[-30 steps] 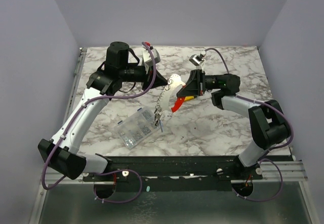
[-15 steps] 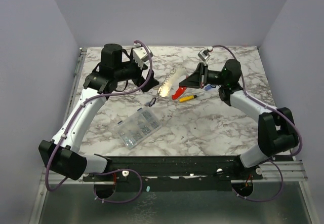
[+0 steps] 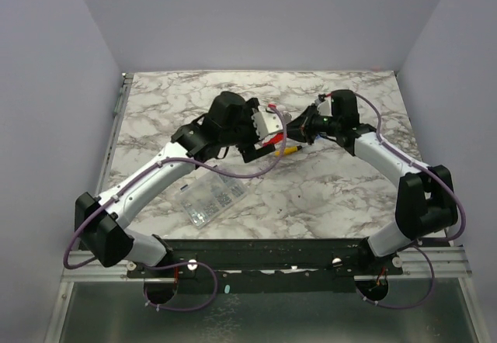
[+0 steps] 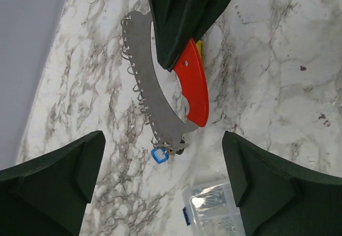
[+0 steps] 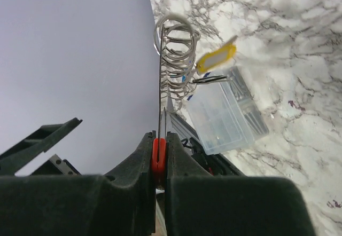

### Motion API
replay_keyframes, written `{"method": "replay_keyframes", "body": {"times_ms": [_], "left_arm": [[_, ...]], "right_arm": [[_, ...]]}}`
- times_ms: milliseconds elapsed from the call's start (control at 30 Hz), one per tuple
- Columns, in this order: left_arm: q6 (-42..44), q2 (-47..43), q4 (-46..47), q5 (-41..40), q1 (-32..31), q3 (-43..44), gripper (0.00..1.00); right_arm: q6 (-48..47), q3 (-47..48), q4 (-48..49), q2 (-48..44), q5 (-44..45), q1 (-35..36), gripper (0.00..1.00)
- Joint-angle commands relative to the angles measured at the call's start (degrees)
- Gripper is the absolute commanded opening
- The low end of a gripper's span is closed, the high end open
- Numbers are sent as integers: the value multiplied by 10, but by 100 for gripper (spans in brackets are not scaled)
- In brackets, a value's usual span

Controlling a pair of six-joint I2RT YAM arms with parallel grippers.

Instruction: Remove the keys from the keyring

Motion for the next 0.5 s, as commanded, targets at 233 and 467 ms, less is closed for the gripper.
{"method": "replay_keyframes", "body": {"times_ms": [233, 467], "left_arm": [[145, 62, 79, -272, -133, -24, 93], [192, 93, 125, -368, -173, -52, 72]], "right_arm": [[121, -56, 33, -18, -2, 1, 1], [160, -79, 54, -26, -8, 1, 1]]}}
